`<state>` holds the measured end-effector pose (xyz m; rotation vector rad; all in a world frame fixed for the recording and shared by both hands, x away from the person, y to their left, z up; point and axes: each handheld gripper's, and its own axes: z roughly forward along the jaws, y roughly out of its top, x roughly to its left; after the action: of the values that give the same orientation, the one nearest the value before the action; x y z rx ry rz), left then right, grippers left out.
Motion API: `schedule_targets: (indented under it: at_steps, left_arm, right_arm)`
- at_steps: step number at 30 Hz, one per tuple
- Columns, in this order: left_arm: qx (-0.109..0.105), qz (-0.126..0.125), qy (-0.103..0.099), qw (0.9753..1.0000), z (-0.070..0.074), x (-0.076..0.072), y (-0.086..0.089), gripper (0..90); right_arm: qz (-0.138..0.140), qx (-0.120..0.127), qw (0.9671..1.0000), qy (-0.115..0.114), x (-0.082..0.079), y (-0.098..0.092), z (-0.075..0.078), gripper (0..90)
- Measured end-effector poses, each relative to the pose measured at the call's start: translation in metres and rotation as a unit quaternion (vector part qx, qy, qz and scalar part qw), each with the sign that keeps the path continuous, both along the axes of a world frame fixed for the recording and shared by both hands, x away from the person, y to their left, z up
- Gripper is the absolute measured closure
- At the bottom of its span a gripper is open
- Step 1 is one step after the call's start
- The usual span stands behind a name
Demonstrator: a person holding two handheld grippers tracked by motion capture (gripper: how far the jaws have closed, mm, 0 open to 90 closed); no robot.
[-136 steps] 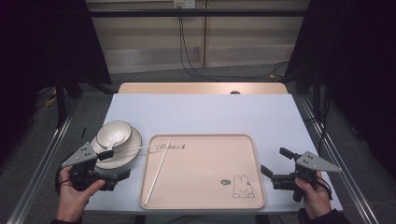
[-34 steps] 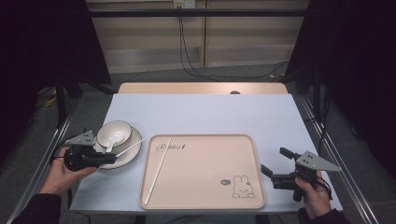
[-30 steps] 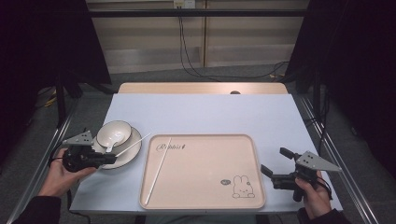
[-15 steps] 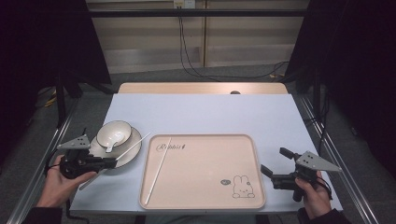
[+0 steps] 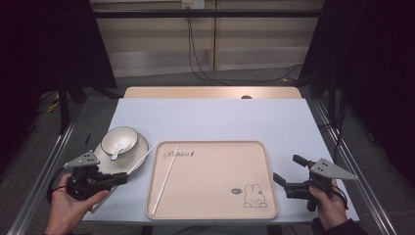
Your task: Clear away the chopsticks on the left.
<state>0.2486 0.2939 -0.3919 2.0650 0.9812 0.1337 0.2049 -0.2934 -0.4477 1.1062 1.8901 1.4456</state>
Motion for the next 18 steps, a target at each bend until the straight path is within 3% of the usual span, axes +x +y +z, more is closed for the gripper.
schedule_targets:
  at_steps: [1,2,5,11,18]
  left_arm:
    - [0.000,0.000,0.000,1.0000,0.000,0.000,0.000,84.6]
    - [-0.007,0.023,0.005,0.9997,0.001,-0.004,-0.005,84.5]
    - [-0.012,0.029,0.011,0.9994,0.002,-0.009,-0.015,84.5]
    - [-0.009,0.016,0.003,0.9998,0.004,-0.013,-0.034,84.2]
    - [-0.014,0.032,0.023,0.9991,-0.008,-0.005,-0.059,84.2]
  right_arm:
    - [0.001,-0.001,1.0000,-0.001,0.000,0.000,0.000,1.5]
    - [0.002,-0.001,1.0000,0.000,0.000,0.000,0.000,1.5]
    - [0.000,-0.003,1.0000,0.000,0.001,0.000,0.000,1.5]
    - [0.000,-0.003,1.0000,-0.001,0.001,0.000,0.000,1.5]
    - [0.003,-0.001,1.0000,0.000,0.000,0.000,0.000,1.5]
